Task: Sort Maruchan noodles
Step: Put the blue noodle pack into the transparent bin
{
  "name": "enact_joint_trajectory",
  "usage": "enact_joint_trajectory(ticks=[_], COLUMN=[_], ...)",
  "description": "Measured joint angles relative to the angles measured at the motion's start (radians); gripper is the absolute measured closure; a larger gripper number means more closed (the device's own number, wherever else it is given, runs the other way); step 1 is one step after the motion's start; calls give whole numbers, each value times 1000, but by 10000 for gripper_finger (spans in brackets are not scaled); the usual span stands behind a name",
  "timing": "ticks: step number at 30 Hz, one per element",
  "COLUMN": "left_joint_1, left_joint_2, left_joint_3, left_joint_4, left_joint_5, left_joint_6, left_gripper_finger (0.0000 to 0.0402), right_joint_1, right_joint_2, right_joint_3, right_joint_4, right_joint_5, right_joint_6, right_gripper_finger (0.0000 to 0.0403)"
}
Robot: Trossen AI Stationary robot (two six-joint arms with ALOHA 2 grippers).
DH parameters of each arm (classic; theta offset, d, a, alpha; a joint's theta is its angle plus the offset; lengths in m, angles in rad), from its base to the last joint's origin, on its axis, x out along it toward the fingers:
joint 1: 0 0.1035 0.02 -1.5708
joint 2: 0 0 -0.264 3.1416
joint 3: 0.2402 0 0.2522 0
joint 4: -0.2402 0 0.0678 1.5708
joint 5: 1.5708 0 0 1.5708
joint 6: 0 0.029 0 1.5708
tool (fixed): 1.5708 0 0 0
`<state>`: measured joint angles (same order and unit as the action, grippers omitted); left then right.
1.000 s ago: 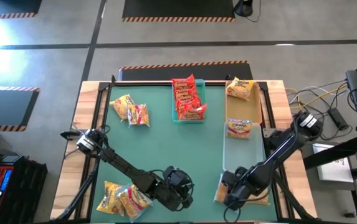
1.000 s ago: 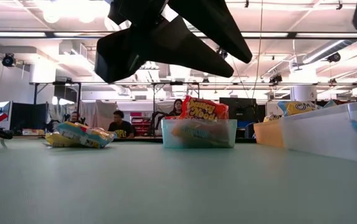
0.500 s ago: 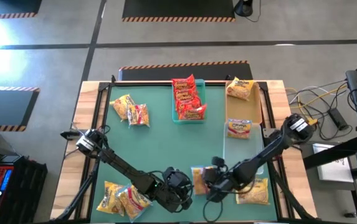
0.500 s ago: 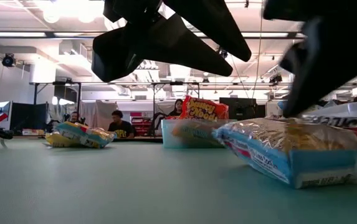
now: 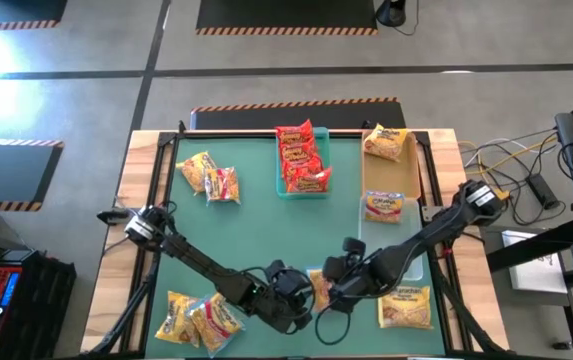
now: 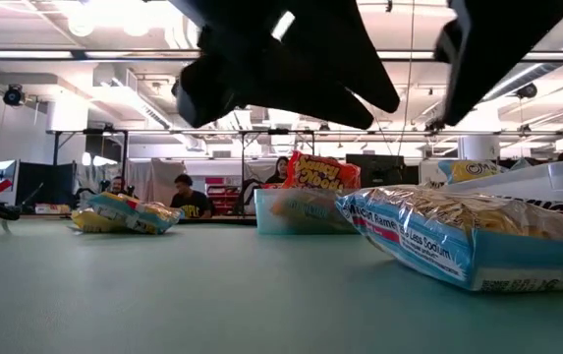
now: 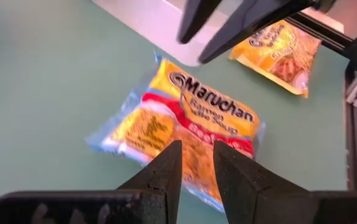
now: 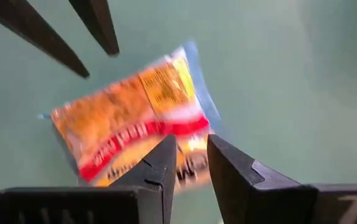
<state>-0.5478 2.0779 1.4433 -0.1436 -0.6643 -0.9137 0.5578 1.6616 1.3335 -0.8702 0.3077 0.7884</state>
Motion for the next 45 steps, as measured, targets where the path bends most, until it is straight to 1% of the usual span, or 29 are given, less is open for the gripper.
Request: enact_joint_trajectory(ticks=[2, 7, 12, 15, 18, 21, 26, 34, 38, 41, 45], left_joint_1=[9, 13, 13, 16, 18, 18, 18, 18, 19, 18, 18], left_joint_2=[12, 65, 92, 110, 132, 146, 155, 157, 157, 170, 193], left_joint_3=[0, 0, 0, 0, 0, 0, 0, 0, 2, 2, 6], left_joint_4=[17, 71, 102, 102, 100, 98, 100, 88, 47, 50, 62], left_joint_5=[1, 30, 46, 52, 81, 88, 89, 89, 91, 87, 87], left_joint_6=[20, 22, 17, 22, 16, 7, 6, 0, -32, -51, -114], left_gripper_finger=[326, 326, 326, 326, 326, 326, 326, 326, 326, 326, 326], right_joint_1=[10, 45, 87, 104, 114, 115, 112, 102, 98, 96, 96], right_joint_2=[-3, 3, 9, 9, 9, 9, 9, 9, 2, -3, -4], right_joint_3=[3, -32, -41, -41, -41, -42, -45, -45, -45, -45, -45], right_joint_4=[-39, -47, -45, -43, -42, -42, -37, -50, -68, -67, -60], right_joint_5=[-23, -108, -107, -107, -106, -106, -102, -110, -133, -132, -132], right_joint_6=[60, 175, 301, 346, 355, 356, 289, 294, 290, 290, 316], right_gripper_finger=[321, 321, 321, 321, 321, 321, 321, 318, 298, 277, 246])
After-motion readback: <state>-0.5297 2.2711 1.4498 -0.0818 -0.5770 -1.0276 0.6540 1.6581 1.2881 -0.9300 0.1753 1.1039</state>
